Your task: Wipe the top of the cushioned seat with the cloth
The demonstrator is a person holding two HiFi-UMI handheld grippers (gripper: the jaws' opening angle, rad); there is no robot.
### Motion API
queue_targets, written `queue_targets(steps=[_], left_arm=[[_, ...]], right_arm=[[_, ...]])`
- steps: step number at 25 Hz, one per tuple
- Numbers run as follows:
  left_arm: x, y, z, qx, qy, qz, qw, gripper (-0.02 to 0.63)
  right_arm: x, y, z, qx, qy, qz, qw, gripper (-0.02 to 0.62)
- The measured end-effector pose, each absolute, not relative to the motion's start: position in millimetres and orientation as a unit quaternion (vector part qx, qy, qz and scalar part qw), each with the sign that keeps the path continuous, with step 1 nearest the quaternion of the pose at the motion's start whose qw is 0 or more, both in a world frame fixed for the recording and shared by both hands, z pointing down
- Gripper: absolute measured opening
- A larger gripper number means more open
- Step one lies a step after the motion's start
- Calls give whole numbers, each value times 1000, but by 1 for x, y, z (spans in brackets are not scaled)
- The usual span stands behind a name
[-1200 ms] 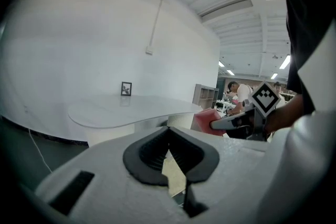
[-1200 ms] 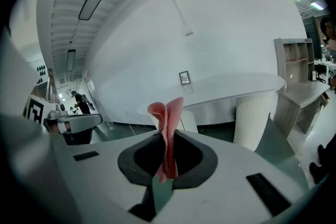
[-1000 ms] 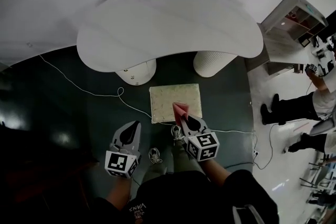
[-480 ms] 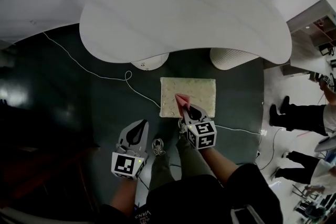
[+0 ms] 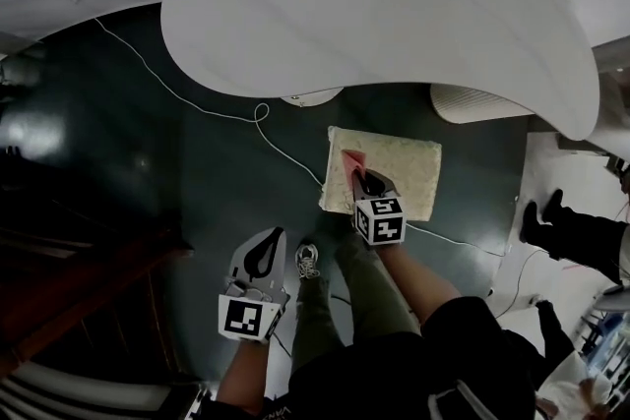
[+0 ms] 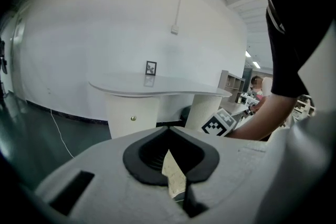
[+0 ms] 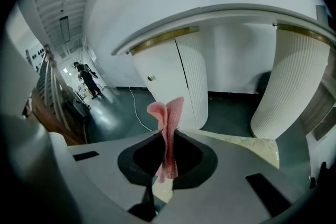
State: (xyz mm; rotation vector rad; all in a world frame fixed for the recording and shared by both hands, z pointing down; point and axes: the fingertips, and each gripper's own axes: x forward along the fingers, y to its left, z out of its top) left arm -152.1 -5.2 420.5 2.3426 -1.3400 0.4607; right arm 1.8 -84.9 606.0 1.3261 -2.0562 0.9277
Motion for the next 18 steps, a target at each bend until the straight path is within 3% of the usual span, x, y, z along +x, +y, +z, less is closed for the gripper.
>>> queue_targets(steps=[18], left_arm=[[-182, 21, 464, 801, -520, 182, 234, 17]], right_arm=[[-31, -156, 749, 523, -677, 400, 328, 26]])
